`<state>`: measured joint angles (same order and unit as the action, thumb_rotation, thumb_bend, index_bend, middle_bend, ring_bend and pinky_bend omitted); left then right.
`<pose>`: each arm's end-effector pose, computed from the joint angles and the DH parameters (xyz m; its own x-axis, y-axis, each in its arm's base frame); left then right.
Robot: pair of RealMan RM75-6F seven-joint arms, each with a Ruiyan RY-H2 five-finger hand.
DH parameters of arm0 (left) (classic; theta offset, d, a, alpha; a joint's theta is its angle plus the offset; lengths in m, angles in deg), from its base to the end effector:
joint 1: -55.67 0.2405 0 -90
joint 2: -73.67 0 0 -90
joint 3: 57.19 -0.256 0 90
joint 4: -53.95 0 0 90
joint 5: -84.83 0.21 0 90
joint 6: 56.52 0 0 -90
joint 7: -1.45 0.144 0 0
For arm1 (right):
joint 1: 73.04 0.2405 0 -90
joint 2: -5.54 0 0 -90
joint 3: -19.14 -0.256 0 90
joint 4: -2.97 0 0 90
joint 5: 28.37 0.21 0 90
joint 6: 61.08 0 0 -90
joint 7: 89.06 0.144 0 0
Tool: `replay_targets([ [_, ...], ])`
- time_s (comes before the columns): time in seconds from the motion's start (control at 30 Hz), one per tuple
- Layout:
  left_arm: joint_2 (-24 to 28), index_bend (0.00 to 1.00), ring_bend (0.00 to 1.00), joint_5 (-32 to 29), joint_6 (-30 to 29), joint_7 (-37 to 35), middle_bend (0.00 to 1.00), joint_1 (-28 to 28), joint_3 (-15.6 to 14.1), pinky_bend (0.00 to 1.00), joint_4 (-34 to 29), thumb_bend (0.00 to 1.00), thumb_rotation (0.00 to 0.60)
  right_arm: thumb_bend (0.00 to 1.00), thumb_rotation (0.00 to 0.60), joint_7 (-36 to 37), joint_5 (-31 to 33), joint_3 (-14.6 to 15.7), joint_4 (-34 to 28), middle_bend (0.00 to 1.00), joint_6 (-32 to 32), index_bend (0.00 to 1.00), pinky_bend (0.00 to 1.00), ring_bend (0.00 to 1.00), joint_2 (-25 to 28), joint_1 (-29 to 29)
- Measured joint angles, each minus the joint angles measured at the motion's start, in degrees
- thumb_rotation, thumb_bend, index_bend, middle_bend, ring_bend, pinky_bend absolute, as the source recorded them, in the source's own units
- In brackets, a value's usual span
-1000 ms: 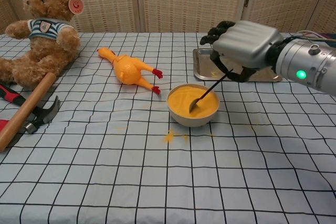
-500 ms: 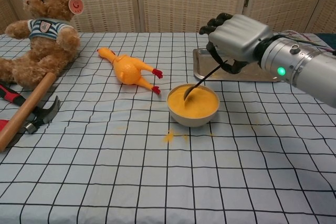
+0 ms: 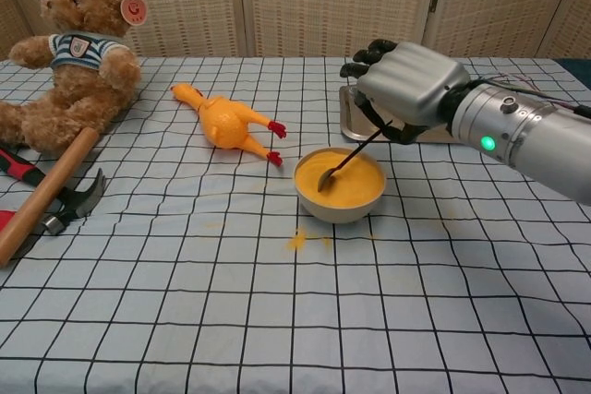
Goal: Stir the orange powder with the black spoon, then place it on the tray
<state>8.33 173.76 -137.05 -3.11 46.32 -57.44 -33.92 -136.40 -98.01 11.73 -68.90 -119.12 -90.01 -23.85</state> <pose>-0.3132 0.1945 0.1393 0.3914 0.1046 0.9143 0.9176 -0.1188 -0.3792 -0.1242 -0.3687 -0.0375 0.8456 0.1540 0.5111 -0.3878 -0.4807 0.7865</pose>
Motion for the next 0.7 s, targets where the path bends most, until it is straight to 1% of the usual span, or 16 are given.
replay_targets([
  [0.13,-0.08,0.00,0.00,0.26,0.01,0.42,0.00,-0.04,-0.11,0.12,-0.18,0.45,0.600,0.65,0.600,-0.99,0.14,0.35,-3.29,0.08,-0.35,0.88,0.00,0.00,2.44,-0.70],
  [0.27,-0.09,0.00,0.00,0.45,-0.24,0.62,0.00,0.02,-0.17,0.12,-0.33,0.45,0.600,0.65,0.600,-1.64,0.64,-0.08,-7.07,0.08,-1.86,0.87,0.00,0.00,4.74,-1.57],
  [0.43,0.01,0.00,0.00,0.56,-0.64,0.47,0.00,0.19,-0.17,0.12,-0.36,0.45,0.600,0.65,0.600,-0.96,0.19,-0.33,-9.10,0.08,-3.12,0.87,0.00,0.00,6.22,-2.35],
  [0.53,-0.01,0.00,0.00,0.50,-0.57,0.33,0.00,0.17,-0.14,0.12,-0.24,0.45,0.600,0.65,0.600,-0.90,-0.12,0.08,-10.74,0.08,-3.53,0.87,0.00,0.00,7.63,-2.99],
  [0.7,-0.07,0.00,0.00,0.61,-0.32,0.50,0.00,0.04,-0.22,0.12,-0.31,0.46,0.600,0.65,0.600,-1.72,1.04,1.12,-12.54,0.08,-2.34,0.87,0.00,0.00,9.14,-3.59],
])
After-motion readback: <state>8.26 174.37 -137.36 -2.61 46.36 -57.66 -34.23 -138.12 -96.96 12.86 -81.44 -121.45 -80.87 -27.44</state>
